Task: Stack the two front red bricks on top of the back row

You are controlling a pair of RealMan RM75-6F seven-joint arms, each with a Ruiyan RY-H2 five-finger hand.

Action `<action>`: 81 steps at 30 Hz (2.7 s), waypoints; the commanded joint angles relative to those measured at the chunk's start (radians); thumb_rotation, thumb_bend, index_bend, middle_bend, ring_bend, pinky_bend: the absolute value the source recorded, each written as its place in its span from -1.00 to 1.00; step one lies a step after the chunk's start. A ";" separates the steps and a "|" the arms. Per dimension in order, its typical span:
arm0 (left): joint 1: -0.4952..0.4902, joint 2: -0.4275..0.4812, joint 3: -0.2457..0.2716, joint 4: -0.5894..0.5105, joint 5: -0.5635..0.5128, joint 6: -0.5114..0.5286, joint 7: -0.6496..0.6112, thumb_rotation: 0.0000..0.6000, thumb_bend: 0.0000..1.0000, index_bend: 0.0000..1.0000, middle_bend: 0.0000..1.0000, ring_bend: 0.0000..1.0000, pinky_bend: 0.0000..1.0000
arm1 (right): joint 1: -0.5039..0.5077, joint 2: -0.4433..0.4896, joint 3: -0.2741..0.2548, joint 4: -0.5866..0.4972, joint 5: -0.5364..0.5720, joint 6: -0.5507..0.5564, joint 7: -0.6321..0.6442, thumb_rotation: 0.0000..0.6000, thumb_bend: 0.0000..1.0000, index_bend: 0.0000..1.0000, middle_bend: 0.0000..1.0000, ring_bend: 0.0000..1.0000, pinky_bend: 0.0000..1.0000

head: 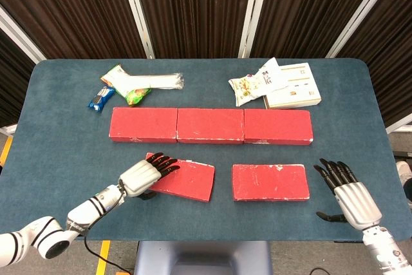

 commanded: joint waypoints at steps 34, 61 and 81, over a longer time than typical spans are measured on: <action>-0.149 -0.063 0.002 0.066 -0.283 -0.140 0.113 1.00 -0.38 -1.00 -1.00 -1.00 -0.99 | 0.004 0.011 0.003 -0.002 0.018 -0.003 0.010 1.00 -0.74 -1.00 -1.00 -1.00 -1.00; -0.115 -0.023 0.022 0.022 -0.225 -0.014 0.054 1.00 -0.36 -1.00 0.41 0.57 0.68 | 0.007 0.011 -0.003 -0.004 0.013 -0.010 0.009 1.00 -0.74 -1.00 -1.00 -1.00 -1.00; -0.172 -0.021 -0.136 0.065 -0.514 0.077 0.231 1.00 -0.35 -1.00 0.42 0.61 0.70 | 0.020 0.025 0.000 0.002 0.021 -0.027 0.051 1.00 -0.75 -1.00 -1.00 -1.00 -1.00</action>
